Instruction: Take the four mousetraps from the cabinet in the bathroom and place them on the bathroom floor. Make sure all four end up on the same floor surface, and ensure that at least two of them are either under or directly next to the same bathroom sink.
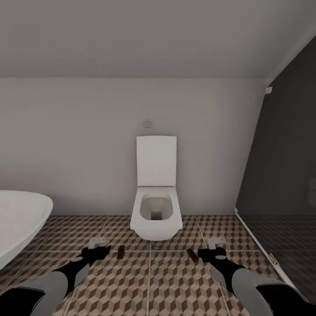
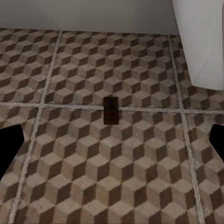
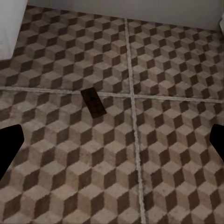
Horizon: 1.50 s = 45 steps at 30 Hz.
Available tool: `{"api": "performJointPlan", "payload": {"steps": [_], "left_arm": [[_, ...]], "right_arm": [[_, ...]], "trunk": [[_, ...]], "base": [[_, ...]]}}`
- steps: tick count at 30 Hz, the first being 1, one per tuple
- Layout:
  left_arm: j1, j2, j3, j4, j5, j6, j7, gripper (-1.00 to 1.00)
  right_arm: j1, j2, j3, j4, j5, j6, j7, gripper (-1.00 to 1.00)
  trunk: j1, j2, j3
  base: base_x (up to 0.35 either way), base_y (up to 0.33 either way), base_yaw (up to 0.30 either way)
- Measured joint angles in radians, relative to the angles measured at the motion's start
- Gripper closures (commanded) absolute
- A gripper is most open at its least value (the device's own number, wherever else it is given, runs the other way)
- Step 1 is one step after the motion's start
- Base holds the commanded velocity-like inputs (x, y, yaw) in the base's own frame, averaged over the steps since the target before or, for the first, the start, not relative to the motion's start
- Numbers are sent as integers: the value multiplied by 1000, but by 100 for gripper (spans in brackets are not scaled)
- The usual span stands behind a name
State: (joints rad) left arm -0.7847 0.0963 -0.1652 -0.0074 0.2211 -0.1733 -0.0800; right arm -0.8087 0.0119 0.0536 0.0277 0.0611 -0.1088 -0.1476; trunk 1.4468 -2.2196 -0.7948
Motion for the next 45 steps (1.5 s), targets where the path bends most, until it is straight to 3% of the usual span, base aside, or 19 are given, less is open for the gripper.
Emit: {"api": "performJointPlan", "payload": {"steps": [45], "left_arm": [[0,-1,0,0,0,0,0,-100]], "right_arm": [[0,1,0,0,0,0,0,-100]], "trunk": [[-173,315,141]], "base": [[0,0,0]]}}
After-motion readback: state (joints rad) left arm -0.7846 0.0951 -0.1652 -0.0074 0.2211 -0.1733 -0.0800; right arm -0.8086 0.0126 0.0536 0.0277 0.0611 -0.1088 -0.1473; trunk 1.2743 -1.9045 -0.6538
